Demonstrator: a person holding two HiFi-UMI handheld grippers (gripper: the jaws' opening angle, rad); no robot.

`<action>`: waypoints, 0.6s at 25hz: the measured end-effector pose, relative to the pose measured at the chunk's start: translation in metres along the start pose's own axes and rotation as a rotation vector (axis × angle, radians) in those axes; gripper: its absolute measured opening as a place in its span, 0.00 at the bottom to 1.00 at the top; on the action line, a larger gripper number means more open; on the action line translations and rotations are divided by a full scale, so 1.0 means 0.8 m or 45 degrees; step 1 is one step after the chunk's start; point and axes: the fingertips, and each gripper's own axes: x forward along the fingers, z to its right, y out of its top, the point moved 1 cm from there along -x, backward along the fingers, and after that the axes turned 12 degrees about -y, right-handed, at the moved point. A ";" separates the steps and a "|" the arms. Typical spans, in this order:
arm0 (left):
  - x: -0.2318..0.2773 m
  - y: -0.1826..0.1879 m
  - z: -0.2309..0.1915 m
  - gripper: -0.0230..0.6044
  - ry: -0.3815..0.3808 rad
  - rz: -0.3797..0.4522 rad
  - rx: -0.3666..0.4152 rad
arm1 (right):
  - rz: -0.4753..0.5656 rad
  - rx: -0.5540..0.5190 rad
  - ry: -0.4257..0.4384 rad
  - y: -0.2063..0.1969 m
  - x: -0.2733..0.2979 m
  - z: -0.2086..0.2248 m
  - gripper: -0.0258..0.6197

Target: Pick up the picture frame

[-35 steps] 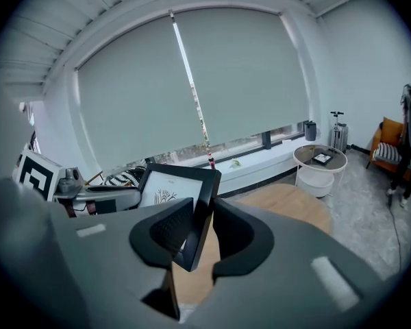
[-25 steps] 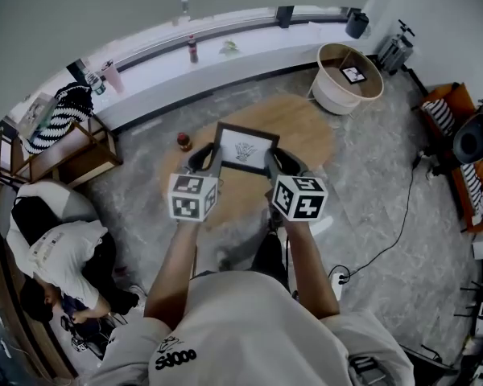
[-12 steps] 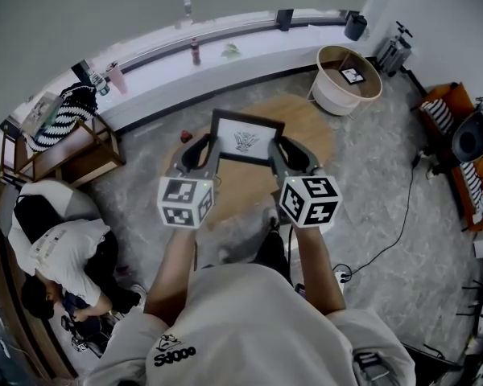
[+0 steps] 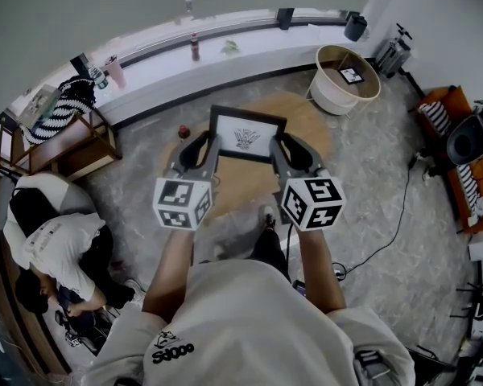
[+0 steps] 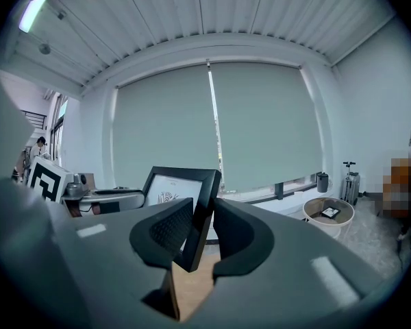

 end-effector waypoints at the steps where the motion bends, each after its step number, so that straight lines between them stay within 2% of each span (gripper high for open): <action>1: 0.000 0.001 0.000 0.17 0.001 0.002 0.004 | 0.002 -0.005 0.002 0.001 0.000 0.000 0.19; 15: -0.004 0.011 0.005 0.17 0.003 0.017 0.031 | 0.020 -0.004 0.012 0.007 -0.003 0.001 0.19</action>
